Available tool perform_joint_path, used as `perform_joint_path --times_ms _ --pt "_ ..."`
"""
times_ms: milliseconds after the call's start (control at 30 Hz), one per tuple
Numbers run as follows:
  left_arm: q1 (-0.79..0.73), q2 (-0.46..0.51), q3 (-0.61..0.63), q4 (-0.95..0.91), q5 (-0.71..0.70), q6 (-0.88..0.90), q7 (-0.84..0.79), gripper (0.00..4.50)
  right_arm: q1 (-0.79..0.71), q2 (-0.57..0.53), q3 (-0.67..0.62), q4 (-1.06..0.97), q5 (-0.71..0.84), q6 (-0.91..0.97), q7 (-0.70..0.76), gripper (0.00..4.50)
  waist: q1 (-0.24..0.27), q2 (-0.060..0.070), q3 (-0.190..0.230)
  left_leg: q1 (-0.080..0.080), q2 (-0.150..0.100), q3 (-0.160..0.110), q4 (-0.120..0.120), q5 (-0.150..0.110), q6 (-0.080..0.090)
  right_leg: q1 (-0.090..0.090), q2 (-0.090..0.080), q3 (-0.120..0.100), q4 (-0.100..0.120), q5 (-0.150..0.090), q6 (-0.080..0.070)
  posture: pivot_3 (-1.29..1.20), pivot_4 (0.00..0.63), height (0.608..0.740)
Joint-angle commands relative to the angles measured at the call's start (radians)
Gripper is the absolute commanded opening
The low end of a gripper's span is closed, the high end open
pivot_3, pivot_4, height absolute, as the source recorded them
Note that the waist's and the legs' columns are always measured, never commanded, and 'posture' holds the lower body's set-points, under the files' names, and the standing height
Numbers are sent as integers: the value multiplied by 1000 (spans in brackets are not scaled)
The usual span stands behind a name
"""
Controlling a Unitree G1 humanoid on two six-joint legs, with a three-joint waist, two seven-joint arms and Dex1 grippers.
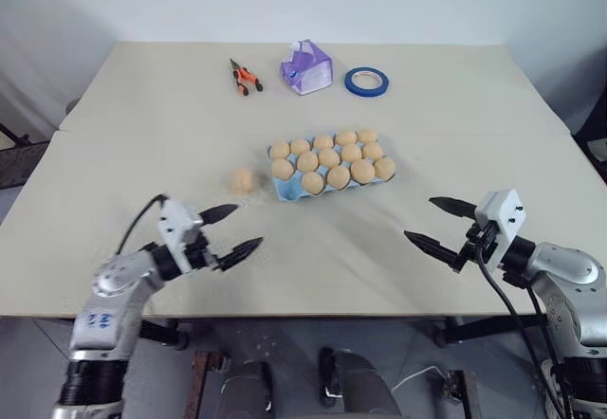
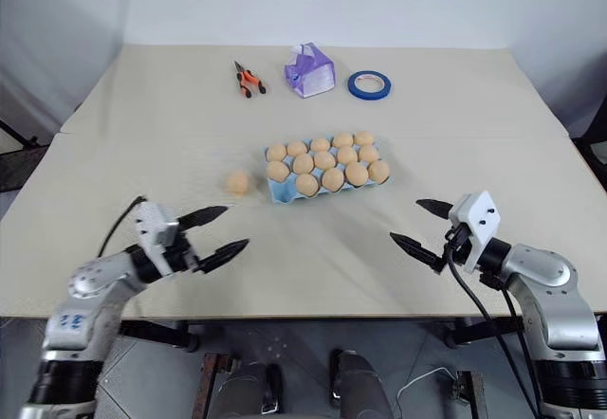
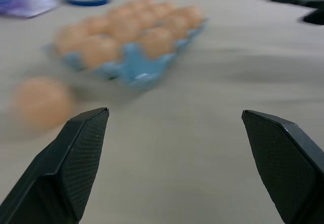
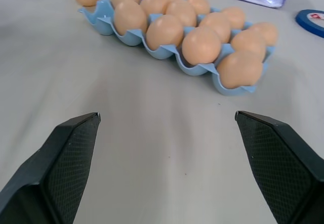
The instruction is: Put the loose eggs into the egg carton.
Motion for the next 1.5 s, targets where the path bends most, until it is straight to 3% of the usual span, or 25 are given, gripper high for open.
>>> perform_joint_path --times_ms 33,200,467,667,933,1267,1400,1500 --pt "18 44 134 68 -44 -43 1 4488 19 -9 -45 -20 48 -30 48 4500 1 0 0 0 0 0 0 0 0 0 0 0 0 0 0 0 150 740" --pt "62 111 216 150 -56 -62 -59 4488 30 -13 -47 -29 63 -24 68 4500 1 0 0 -1 1 0 -1 -3 1 0 -1 -1 -2 0 0 0 150 740" --pt "30 140 209 185 -53 -67 -101 4488 -7 -8 -29 -7 48 -23 60 4500 0 0 0 -1 3 2 -1 -7 -2 -1 -1 -2 -3 -1 -1 0 150 740" --pt "-193 96 62 299 19 -85 -93 4488 -27 -5 -18 7 35 -23 56 4500 8 0 0 -1 3 2 0 -7 -2 -1 -1 -3 -2 -1 -2 0 150 740" --pt "-558 -10 -92 736 167 -230 -74 4488 -11 -3 -24 -20 35 -21 43 4500 0 0 0 -1 2 5 0 -4 5 -1 0 -1 0 1 1 0 150 740" --pt "-765 -70 -167 1146 305 -390 -40 4488 17 -5 -38 -43 27 -26 7 4500 0 -1 0 0 1 7 2 -6 4 -2 2 -1 1 1 1 0 150 740" --pt "-793 -86 -162 1198 318 -411 -29 3668 24 -4 -40 -49 28 -25 -4 4500 1 -1 0 0 2 6 2 -6 4 -2 1 -1 1 1 1 0 150 740" --pt "-801 -88 -155 1214 319 -424 -31 2672 26 -2 -36 -53 27 -23 -12 4500 1 -1 0 0 2 6 2 -5 4 -2 1 -1 2 1 1 0 150 740"
